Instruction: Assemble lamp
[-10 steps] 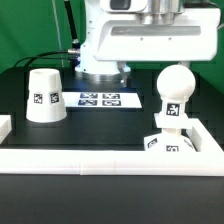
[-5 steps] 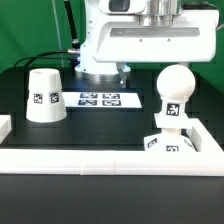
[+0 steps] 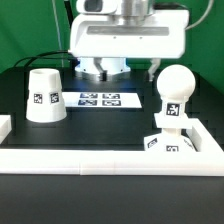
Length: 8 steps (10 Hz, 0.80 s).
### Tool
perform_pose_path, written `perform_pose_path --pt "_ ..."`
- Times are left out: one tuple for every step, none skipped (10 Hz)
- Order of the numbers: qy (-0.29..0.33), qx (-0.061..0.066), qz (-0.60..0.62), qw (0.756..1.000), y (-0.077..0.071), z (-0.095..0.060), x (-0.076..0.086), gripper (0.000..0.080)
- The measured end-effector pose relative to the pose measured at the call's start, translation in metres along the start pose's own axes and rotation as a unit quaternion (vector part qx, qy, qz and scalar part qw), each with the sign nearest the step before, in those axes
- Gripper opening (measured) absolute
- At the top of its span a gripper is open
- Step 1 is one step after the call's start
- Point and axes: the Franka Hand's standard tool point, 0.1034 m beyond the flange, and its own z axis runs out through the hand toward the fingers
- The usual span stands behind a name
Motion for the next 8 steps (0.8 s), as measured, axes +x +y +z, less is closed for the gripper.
perform_pose_path --pt "-0.003 -0.002 0.009 1.000 0.0113 0.0011 -0.0047 0.0699" --pt "-0.003 -0.003 0.013 1.000 0.0150 0.0015 -0.0058 0.0699" --pt "-0.003 -0.003 0.011 1.000 0.0135 0.0018 -0.0055 0.0699" --pt "-0.003 -0.003 0.011 1.000 0.0135 0.0018 -0.0056 0.0699" --pt "-0.003 -0.003 0.011 1.000 0.0135 0.0018 -0.0056 0.0699" --pt "-0.003 -0.003 0.011 1.000 0.0135 0.0019 -0.0056 0.0699" --pt "-0.003 -0.003 0.011 1.000 0.0135 0.0019 -0.0056 0.0699" --pt "-0.004 -0.002 0.012 1.000 0.0150 0.0022 -0.0088 0.0699"
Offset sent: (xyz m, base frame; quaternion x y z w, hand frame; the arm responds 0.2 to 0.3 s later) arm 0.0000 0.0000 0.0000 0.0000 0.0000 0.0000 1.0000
